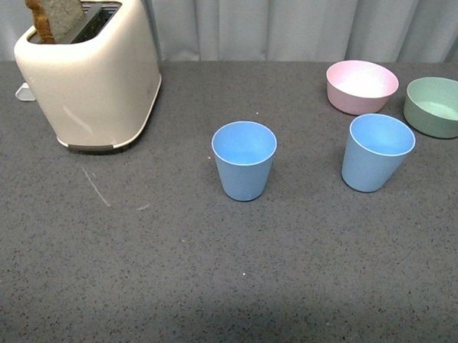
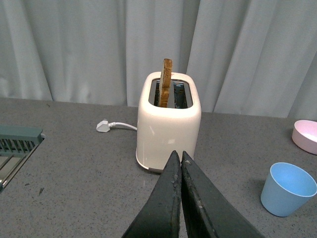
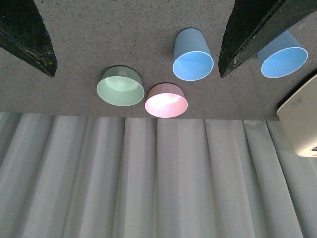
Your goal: Stack blue cups with both arms
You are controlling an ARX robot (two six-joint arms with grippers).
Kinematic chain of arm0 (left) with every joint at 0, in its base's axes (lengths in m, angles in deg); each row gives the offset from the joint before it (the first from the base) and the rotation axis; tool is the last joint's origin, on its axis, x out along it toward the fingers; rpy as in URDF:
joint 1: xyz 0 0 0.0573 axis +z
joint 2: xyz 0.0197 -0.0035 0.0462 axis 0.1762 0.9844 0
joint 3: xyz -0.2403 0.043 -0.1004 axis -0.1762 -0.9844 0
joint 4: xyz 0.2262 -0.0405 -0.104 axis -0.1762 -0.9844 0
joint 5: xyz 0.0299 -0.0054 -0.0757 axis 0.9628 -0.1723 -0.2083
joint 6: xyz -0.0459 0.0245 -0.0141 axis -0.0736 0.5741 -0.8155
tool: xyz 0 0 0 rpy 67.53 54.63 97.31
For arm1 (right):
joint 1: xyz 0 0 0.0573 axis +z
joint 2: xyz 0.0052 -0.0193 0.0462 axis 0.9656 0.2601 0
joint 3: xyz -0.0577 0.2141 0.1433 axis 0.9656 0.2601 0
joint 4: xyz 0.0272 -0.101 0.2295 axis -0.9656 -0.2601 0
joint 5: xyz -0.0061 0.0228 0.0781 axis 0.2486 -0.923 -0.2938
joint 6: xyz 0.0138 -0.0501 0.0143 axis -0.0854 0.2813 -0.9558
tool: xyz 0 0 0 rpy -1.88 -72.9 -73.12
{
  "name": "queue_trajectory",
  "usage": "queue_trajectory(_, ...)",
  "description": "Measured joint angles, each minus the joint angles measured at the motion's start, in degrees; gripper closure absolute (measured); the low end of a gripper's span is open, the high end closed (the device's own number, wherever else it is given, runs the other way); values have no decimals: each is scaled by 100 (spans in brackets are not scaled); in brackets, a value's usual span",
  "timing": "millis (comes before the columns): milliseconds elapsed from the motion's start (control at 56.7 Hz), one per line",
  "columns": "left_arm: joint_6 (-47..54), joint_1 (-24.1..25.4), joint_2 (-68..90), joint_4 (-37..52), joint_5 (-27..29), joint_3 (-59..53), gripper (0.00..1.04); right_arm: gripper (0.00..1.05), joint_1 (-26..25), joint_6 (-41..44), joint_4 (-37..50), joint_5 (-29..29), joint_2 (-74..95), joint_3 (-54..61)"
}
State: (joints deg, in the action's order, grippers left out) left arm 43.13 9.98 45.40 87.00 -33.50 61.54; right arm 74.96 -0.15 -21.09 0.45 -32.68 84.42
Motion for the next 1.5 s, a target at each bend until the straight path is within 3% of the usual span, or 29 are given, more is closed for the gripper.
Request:
queue_trajectory(671, 0, 0, -1327, -1309, 0, 0, 101, 10, 0, 0, 0, 0, 0, 0)
queue_trajectory(776, 0, 0, -2041, -2212, -2, 0, 101, 10, 2, 0, 0, 0, 2, 0)
queue_trajectory(988, -2, 0, -2271, -2295, -2, 0, 101, 10, 2, 0, 0, 0, 2, 0)
queue_trajectory(1076, -2, 2, -2275, -2295, -2, 0, 88, 10, 2, 0, 0, 0, 0, 0)
queue_trajectory(1324, -2, 0, -2280, -2295, -2, 0, 34, 10, 0, 0, 0, 0, 0, 0)
queue_trajectory(1500, 2, 2, -2280, -2295, -2, 0, 5, 10, -28, 1423, 551, 186, 911, -94)
